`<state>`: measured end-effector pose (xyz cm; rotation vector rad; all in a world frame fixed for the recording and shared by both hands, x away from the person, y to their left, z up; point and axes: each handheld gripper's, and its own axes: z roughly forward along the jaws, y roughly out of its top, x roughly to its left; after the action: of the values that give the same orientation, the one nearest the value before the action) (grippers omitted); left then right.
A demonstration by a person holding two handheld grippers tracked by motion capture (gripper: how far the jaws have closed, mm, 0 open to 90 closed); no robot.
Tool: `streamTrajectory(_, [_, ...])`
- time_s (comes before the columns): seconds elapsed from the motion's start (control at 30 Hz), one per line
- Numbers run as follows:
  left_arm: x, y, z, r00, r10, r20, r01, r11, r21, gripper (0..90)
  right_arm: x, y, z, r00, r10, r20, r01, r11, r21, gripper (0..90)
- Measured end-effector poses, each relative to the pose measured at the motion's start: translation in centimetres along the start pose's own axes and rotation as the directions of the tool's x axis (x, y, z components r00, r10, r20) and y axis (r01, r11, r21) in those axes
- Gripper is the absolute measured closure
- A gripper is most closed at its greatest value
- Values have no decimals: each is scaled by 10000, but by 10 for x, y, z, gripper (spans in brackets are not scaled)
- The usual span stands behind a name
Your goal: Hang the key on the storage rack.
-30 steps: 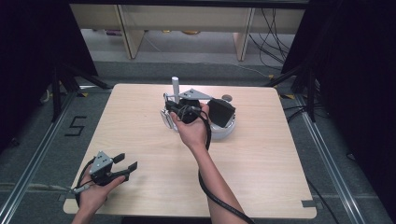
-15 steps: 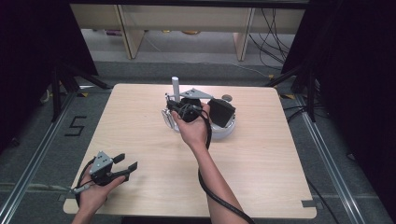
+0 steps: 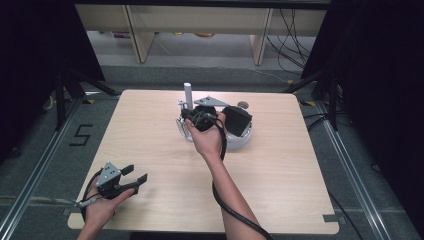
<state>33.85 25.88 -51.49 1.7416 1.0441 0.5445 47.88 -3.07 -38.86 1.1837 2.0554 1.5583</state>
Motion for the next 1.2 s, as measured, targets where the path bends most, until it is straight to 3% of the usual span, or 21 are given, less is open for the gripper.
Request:
streamTrajectory(0.3, [0,-1,1,10000,-36,43,36,10000,0,330,-2,-6,-2,9983,-332,484,317,9990,314,794])
streamTrajectory(0.5, [-1,-1,2,10000,8,-4,-8,10000,-58,332,-7,-11,-13,9907,-994,931,939,9937,616,726])
streamTrajectory(0.63, [-1,-2,2,10000,-9,-66,9,10000,-83,333,-13,-14,-25,9775,-1775,1136,1643,9795,1166,669])
streamTrajectory(0.77, [-2,-2,0,9996,46,-279,-50,9999,-129,334,-21,-24,-39,9652,-2422,992,2224,9588,1769,625])
streamTrajectory(0.8, [-2,-2,1,9995,64,-300,-70,9998,-178,334,-24,-27,-45,9577,-2677,1057,2426,9484,2041,617])
streamTrajectory(0.9, [-2,-2,2,9996,66,-289,-74,9996,-269,334,-32,-37,-57,9495,-2925,1135,2582,9340,2471,597])
streamTrajectory(1.07, [-4,-3,3,9994,126,-328,-136,9994,-311,334,-45,-55,-82,9459,-3007,1222,2567,9235,2852,578])
streamTrajectory(1.2, [-5,-3,2,9986,186,-493,-202,9993,-323,334,-56,-73,-102,9454,-2943,1399,2433,9232,2975,564])
